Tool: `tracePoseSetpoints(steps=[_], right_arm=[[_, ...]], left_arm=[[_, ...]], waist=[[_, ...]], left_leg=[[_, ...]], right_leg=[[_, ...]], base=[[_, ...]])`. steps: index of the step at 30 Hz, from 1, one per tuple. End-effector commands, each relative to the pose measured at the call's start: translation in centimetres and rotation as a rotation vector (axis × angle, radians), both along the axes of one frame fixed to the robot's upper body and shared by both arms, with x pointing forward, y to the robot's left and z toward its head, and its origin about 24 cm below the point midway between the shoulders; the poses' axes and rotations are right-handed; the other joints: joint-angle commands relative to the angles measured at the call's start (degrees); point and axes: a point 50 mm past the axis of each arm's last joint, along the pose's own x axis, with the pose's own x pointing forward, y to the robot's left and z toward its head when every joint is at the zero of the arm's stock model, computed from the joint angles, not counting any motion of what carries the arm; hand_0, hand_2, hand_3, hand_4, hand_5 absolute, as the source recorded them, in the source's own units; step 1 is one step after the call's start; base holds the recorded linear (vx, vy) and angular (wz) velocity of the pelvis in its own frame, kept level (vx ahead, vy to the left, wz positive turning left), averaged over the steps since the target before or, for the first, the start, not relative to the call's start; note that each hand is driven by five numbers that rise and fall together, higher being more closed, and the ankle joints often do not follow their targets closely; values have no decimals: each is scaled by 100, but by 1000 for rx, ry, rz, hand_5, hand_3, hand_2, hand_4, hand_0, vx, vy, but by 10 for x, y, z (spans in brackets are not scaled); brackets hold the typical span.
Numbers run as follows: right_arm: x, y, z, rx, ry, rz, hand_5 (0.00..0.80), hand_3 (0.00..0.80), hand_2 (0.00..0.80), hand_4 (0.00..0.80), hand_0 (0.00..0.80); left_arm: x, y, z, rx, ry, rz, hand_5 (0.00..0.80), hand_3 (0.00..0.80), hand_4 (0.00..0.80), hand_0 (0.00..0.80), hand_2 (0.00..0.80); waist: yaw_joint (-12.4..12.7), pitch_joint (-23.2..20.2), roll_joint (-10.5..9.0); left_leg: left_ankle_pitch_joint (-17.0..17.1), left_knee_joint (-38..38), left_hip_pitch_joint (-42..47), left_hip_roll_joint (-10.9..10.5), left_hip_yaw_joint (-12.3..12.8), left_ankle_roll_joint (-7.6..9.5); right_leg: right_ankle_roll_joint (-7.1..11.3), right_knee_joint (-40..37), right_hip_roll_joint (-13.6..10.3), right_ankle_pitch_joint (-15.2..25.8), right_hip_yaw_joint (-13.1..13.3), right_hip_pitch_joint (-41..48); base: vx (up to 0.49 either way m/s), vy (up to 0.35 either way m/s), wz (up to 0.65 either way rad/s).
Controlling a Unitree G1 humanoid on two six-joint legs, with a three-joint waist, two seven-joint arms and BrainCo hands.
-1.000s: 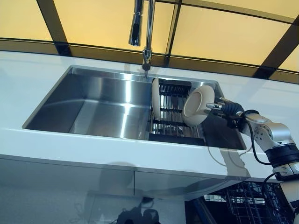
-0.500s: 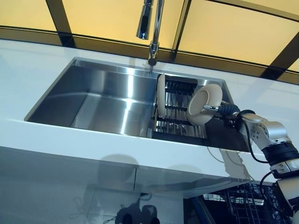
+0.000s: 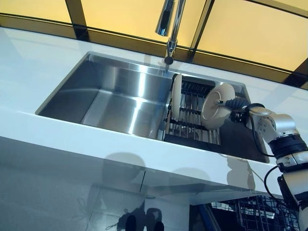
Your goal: Take plates into dishwasher
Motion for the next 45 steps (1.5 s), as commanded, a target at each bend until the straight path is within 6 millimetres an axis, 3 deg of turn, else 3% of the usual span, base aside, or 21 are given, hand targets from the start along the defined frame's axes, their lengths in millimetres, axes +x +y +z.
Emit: tracePoseSetpoints(steps=[1,18,26,33,40,45], right_arm=[[6,-1,42,-105,-113,-33,800,800,800,800,800],[1,-14,74,-239,-195,-54,800,800,800,800,800],[-10,-29,117,-388,-316,-128,800,800,800,800,800],[-32,-55,151,-513,-375,-210,800,800,800,800,800],[-46,-75,152,-568,-358,-230,800,800,800,800,800],[-61,-96,137,-615,-297,-217,800,800,800,800,800]], left_arm=[[0,-1,-1,21,25,-23,0,0,0,0,0],[-4,-1,-2,35,56,-61,0,0,0,0,0],[-10,-1,-3,32,72,-76,0,0,0,0,0],[-7,2,-1,39,59,-90,0,0,0,0,0],[-2,2,0,37,49,-104,0,0,0,0,0],[2,10,3,61,51,-118,0,0,0,0,0]], waist=[[214,-133,71],[83,-452,5],[-42,-744,-75],[-267,-931,-144],[-471,-1029,-116],[-706,-1025,-25]], left_leg=[[-399,-19,65,124,51,13],[-486,-19,268,119,188,6],[-557,-19,399,130,321,-1],[-635,-19,510,146,538,41],[-677,-19,544,152,733,97],[-697,-19,545,171,910,163]], right_leg=[[336,297,-76,-99,-10,-160],[379,202,-51,-62,138,6],[423,175,-14,-34,301,84],[484,192,29,25,584,68],[557,288,37,77,785,-36],[643,531,47,125,1011,-262]], base=[[0,0,0],[-3,5,-1],[-12,41,-10],[-22,43,-21],[-38,63,-22],[-63,62,-27]])
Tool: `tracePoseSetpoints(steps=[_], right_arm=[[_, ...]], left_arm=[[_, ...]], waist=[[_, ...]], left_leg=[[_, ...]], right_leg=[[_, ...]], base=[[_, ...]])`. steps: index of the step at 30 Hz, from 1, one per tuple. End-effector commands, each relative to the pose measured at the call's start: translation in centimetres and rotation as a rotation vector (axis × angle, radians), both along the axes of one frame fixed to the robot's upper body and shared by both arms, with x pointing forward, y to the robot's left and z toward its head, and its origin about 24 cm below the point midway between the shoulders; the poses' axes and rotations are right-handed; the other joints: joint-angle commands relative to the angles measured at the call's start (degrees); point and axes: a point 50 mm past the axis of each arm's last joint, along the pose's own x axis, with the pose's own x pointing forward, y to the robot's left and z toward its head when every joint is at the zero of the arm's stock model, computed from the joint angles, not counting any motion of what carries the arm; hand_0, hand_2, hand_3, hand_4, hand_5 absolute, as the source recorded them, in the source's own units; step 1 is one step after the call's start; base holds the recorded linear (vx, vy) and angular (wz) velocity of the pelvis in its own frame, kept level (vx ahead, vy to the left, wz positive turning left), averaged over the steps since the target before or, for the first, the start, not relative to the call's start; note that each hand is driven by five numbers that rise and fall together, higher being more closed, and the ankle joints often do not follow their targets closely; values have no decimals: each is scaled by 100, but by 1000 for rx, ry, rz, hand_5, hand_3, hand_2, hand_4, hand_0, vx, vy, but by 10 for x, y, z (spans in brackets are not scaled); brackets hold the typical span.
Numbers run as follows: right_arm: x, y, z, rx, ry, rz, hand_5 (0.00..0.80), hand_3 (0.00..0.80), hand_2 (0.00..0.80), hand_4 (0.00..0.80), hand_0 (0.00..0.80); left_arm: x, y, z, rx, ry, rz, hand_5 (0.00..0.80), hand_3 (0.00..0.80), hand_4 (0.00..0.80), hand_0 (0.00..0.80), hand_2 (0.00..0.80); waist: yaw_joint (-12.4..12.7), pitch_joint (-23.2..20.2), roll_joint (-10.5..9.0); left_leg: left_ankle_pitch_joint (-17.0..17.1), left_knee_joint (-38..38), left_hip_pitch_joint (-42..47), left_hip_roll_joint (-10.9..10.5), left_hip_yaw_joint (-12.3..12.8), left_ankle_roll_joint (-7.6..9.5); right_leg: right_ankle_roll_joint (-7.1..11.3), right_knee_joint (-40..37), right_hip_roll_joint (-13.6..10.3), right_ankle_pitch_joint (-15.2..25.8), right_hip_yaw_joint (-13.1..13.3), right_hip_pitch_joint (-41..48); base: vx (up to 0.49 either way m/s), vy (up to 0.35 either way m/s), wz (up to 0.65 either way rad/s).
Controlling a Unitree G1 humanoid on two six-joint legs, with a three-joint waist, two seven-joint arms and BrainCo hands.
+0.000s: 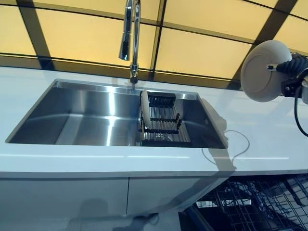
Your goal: Take plates into dishwasher
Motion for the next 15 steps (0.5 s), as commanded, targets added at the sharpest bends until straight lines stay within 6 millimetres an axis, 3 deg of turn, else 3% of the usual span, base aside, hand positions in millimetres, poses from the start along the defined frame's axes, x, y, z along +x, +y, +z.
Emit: tracePoseSetpoints(steps=[1,11,15], right_arm=[[-21,-16,33,-90,-106,-8,800,800,800,800,800],[-44,-34,6,-84,-2,52,800,800,800,800,800],[-55,-43,-22,-48,67,76,800,800,800,800,800]], left_arm=[[-5,16,3,62,56,-72,0,0,0,0,0],[0,24,7,67,59,-74,0,0,0,0,0],[1,20,6,48,55,-88,0,0,0,0,0]], waist=[[-44,-168,100],[-408,-244,185],[-580,-257,219]], left_leg=[[-565,23,195,36,-56,69],[-615,23,180,72,350,98],[-673,23,215,96,496,112]], right_leg=[[311,508,-47,-223,55,-255],[399,357,-1,-50,243,-395],[406,323,31,-52,278,-407]], base=[[-57,22,-24],[-35,-19,-24],[-10,-73,-25]])
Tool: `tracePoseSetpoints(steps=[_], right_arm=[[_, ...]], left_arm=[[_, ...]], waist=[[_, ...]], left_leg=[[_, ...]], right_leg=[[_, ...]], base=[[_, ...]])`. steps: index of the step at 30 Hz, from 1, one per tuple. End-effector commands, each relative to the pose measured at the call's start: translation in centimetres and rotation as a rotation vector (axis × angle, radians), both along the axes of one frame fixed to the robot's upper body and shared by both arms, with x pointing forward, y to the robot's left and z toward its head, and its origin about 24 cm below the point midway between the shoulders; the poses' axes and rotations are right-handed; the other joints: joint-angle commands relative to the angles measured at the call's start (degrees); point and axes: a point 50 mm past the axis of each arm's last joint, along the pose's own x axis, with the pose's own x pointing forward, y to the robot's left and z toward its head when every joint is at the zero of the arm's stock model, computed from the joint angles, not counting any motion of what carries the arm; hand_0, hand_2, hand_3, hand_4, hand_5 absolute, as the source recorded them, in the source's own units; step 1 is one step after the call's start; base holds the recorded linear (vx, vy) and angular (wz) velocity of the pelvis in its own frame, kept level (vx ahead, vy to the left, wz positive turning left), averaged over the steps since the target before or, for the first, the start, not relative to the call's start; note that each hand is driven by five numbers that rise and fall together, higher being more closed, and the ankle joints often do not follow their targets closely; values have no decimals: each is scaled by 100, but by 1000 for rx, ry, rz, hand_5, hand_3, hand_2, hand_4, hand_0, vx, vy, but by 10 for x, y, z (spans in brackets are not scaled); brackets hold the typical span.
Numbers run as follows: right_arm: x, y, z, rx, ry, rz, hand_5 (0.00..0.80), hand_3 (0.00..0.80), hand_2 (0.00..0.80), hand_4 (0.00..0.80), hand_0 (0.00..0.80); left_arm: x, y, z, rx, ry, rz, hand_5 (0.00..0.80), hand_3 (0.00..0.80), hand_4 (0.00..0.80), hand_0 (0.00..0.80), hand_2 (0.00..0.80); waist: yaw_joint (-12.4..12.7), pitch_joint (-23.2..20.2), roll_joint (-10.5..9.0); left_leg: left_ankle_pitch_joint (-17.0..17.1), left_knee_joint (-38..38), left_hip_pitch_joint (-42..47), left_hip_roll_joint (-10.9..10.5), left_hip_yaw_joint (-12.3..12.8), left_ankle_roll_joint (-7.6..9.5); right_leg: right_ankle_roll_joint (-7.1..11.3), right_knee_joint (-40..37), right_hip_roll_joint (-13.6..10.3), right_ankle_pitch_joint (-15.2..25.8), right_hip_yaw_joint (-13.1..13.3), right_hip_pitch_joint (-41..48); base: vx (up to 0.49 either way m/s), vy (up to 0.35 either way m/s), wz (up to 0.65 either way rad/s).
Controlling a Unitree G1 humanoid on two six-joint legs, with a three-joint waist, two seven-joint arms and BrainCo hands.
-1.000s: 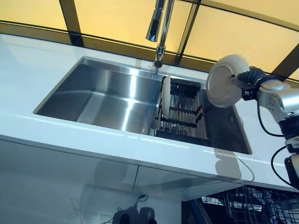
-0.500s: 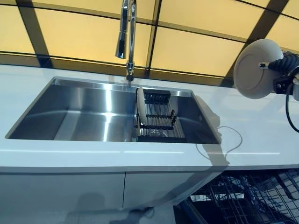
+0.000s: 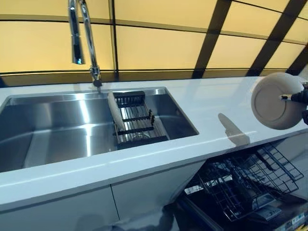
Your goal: Take plates into dishwasher
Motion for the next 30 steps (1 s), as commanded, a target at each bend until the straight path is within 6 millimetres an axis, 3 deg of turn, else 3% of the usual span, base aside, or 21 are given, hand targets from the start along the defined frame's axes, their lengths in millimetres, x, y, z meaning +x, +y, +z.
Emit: tracePoseSetpoints(steps=[1,4,7,19,30], right_arm=[[-10,-2,23,-36,-124,38,800,800,800,800,800],[-17,-1,-1,-8,-84,63,800,800,800,800,800],[-22,-1,-12,5,-49,81,800,800,800,800,800],[-32,9,-40,-44,76,148,800,800,800,800,800],[-24,17,-51,-92,183,179,800,800,800,800,800]], left_arm=[[-3,13,3,33,31,-21,0,0,0,0,0],[-4,12,3,30,31,-30,0,0,0,0,0],[-7,13,3,29,35,-33,0,0,0,0,0],[-3,16,5,39,24,-62,0,0,0,0,0],[13,13,7,27,-5,-136,0,0,0,0,0]], waist=[[34,-129,75],[-33,-112,93],[-105,-103,157],[-215,26,402],[-305,310,667]], left_leg=[[-591,25,232,0,-172,170],[-610,25,253,12,-114,179],[-698,25,315,14,-162,176],[-675,25,253,2,-155,106],[-572,25,117,-1,-143,5]], right_leg=[[188,342,-8,-50,63,-138],[169,303,16,-60,87,-116],[179,269,38,-136,88,-43],[93,210,71,-197,52,-78],[0,332,46,-297,-26,-255]], base=[[-13,-102,-17],[4,-91,-9],[24,-111,-11],[-7,-124,-2],[-46,-92,1]])
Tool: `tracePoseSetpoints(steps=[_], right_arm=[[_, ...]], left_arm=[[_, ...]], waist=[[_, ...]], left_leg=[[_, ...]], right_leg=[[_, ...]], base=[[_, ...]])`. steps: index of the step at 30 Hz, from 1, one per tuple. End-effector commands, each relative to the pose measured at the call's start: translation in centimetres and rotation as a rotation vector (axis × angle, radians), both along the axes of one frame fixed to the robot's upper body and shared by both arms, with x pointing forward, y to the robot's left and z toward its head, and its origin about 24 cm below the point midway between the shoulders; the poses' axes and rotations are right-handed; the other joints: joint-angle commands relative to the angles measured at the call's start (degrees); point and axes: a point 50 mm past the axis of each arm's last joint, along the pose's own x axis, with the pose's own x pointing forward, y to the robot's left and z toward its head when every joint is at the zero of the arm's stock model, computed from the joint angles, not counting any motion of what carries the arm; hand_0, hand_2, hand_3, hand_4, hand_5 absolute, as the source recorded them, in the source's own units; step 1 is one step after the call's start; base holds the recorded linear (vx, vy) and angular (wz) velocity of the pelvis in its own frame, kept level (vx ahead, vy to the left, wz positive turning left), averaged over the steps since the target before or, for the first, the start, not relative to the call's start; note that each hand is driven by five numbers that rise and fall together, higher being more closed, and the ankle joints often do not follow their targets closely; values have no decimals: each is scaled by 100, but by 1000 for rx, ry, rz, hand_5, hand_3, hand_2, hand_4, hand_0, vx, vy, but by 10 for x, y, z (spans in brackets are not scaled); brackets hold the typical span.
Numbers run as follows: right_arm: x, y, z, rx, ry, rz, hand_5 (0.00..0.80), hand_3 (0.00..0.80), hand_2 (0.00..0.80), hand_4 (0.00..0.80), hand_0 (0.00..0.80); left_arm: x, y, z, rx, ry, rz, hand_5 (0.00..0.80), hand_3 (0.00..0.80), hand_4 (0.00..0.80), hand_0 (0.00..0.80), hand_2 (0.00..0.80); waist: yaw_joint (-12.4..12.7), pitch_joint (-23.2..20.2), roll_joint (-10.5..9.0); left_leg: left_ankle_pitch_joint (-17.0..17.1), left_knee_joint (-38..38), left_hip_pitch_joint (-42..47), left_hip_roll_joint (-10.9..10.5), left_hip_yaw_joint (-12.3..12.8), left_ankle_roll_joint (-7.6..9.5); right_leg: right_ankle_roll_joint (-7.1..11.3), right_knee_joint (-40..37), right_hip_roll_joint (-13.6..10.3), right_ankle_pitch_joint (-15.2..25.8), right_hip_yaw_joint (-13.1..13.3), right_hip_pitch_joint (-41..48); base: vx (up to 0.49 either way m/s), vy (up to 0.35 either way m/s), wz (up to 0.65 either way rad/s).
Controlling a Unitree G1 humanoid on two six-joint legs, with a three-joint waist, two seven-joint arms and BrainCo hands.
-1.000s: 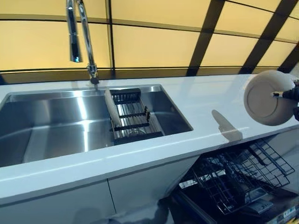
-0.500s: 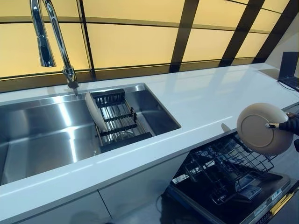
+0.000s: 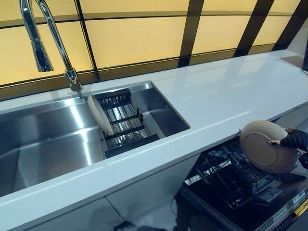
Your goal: Take plates into dishwasher
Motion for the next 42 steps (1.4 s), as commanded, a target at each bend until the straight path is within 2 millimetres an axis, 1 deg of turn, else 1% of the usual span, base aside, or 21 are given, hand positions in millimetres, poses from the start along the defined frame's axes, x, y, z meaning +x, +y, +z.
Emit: tracePoseSetpoints(steps=[1,5,8,16,22,30,38,42], right_arm=[[16,10,27,-27,-135,35,800,800,800,800,800],[18,15,19,-40,-115,53,800,800,800,800,800],[21,23,11,-27,-100,74,800,800,800,800,800],[23,34,-4,-30,-67,99,800,800,800,800,800],[25,44,-18,-5,-53,119,800,800,800,800,800],[25,54,-33,-65,-9,159,800,800,800,800,800],[31,58,-54,-86,46,152,800,800,800,800,800],[32,57,-61,-85,62,141,800,800,800,800,800]], left_arm=[[11,10,6,33,-14,-49,0,0,0,0,0],[19,5,6,23,-41,-57,0,0,0,0,0],[25,1,6,10,-57,-51,0,0,0,0,0],[34,-9,6,-18,-90,-38,0,0,0,0,0],[37,-18,4,-47,-105,-31,0,0,0,0,0],[43,-25,5,-70,-134,-15,0,0,0,0,0],[45,-33,4,-83,-140,-27,0,0,0,0,0],[45,-34,3,-88,-142,-34,0,0,0,0,0]], waist=[[0,122,54],[-80,290,178],[-142,386,298],[-274,593,535],[-330,711,686],[-334,822,817],[-253,853,887],[-221,857,912]], left_leg=[[-483,27,141,31,-302,17],[-465,27,96,49,-290,-25],[-433,27,71,61,-253,-61],[-385,27,52,66,-160,-128],[-377,27,46,58,-113,-161],[-359,27,29,49,-87,-182],[-348,27,34,45,-124,-200],[-340,27,42,49,-145,-210]], right_leg=[[120,375,56,-294,-68,-174],[106,394,45,-322,-80,-231],[87,416,31,-348,-91,-275],[57,479,-24,-412,-122,-350],[48,467,-64,-434,-119,-362],[50,491,-99,-458,-152,-399],[33,483,-132,-486,-208,-364],[26,481,-146,-492,-231,-345]], base=[[-44,-75,5],[-57,-53,3],[-12,-9,0],[0,0,0],[0,0,0],[0,0,0],[0,0,0],[3,0,1]])
